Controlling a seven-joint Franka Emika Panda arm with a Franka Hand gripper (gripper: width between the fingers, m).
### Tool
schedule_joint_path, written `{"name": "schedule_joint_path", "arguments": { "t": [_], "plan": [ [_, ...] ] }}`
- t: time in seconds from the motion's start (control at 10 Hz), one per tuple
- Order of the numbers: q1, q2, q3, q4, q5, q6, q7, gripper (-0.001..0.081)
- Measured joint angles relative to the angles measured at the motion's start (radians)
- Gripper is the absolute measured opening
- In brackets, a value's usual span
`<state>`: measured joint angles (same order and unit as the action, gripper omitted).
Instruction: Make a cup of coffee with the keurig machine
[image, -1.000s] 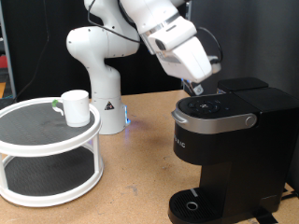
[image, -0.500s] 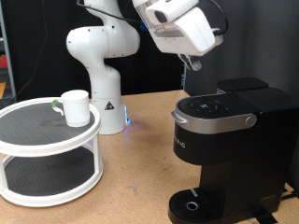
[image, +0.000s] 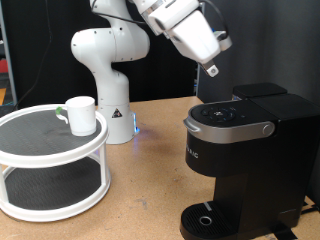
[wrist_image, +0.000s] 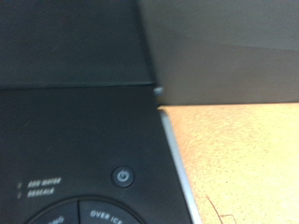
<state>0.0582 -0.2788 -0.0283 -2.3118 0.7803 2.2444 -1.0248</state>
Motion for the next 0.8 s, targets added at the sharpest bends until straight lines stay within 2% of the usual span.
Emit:
{"name": "schedule_joint_path", "arguments": {
  "t": [0.3,0.4,0.5,0.6,0.8],
  "plan": [
    [-0.022,-0.072,-0.028,-0.081,0.109,0.000,0.123,0.0007],
    [-0.022,-0.069,-0.027,-0.081,0.098,0.001,0.116,0.0007],
    [-0.022,-0.068,-0.032,-0.081,0.100,-0.021,0.084,0.0007],
    [-0.023,-0.072,-0.060,-0.081,0.107,-0.081,0.015,0.0007],
    [-0.035,-0.094,-0.139,-0.086,0.087,-0.223,-0.107,0.0007]
  ]
}}
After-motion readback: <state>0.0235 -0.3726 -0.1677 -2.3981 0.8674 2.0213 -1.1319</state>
